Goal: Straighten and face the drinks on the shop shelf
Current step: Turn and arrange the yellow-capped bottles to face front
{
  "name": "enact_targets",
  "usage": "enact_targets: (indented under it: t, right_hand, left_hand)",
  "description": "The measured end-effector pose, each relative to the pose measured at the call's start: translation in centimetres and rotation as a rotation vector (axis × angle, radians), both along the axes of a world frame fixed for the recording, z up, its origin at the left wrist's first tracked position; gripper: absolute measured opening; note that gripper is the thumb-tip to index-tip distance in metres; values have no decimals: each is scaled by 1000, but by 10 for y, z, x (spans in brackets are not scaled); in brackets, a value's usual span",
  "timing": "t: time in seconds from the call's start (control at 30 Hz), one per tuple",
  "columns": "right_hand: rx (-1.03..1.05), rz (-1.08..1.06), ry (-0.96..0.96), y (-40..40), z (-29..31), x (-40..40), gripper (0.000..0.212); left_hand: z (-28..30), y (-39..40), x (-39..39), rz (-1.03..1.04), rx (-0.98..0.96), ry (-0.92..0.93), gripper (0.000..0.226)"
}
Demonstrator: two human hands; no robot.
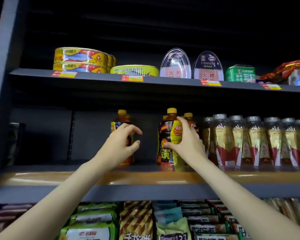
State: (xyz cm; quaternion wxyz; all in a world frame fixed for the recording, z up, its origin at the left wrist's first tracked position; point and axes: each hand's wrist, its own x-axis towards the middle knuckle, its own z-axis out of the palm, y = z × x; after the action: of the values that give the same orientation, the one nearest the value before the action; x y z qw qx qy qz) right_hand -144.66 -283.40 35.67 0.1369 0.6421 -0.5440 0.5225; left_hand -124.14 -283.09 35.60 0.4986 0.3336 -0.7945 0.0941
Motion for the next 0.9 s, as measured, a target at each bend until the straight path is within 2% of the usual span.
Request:
enact_targets:
  t: [0.13,0.23,0.33,0.4,0.5,0.67,0.9]
  right_hand:
    - [138,-62,119,-6,14,-4,100]
    - [88,73,165,-1,37,-17,103]
    - [244,149,389,-1,48,-26,98]
    - [273,128,416,-8,45,-26,95]
    - [222,45,364,-23,37,-18,94]
    - [203,-349,508,-48,37,1,91]
    - [177,-420,550,-56,34,0,91]
  left_hand:
    - [7,-10,2,62,9,-16,24]
    - [14,-21,7,123,0,-17,28]
    - [22,-32,10,234,4,19,39]
    - [28,-39,9,296,-7,56,46]
    - [31,-49,6,303,40,152,53]
    - [19,-71,7,266,125,221,58]
    - [13,-81,17,117,298,212,73]
